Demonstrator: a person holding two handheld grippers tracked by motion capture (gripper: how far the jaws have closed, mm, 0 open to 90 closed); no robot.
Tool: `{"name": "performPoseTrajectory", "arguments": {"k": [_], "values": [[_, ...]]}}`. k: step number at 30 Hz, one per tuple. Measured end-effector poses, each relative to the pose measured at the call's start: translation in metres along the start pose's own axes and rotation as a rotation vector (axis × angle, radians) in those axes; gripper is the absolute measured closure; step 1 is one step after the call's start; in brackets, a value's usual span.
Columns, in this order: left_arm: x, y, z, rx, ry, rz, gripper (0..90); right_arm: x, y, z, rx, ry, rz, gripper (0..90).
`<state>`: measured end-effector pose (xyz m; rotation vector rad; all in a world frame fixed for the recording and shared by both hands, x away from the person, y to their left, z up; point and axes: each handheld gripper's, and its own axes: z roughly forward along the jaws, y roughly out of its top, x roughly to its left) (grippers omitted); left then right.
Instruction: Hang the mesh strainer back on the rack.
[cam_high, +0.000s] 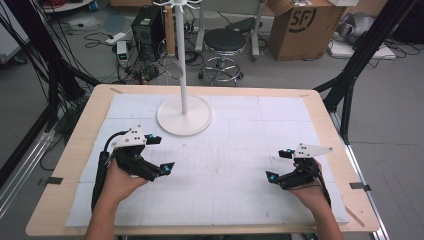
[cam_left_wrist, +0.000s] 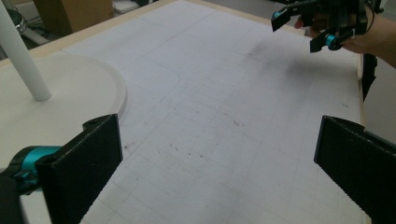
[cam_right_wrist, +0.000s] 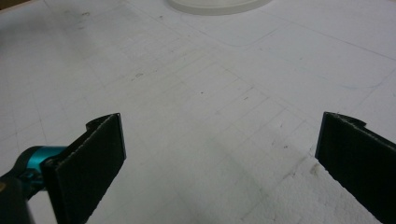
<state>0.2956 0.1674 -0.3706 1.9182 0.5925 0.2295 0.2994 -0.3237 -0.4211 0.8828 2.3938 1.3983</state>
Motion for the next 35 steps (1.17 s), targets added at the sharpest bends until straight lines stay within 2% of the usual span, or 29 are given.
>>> {"name": "performPoseTrajectory", "arguments": {"k": [5, 16, 35], "values": [[-0.0016, 0.0001, 0.0006, -0.015, 0.004, 0.0, 1.7, 0.0001, -0.0001, -0.0033, -0.012, 0.005, 0.006, 0.5], [-0.0014, -0.0066, 0.0095, 0.016, -0.002, 0.0, 1.7, -0.0004, 0.0, -0.0015, -0.01, 0.005, 0.011, 0.5], [-0.0014, -0.0087, 0.0051, 0.008, 0.004, -0.006, 1.7, 0.0004, 0.0016, 0.0015, -0.004, 0.01, 0.003, 0.5]]}}
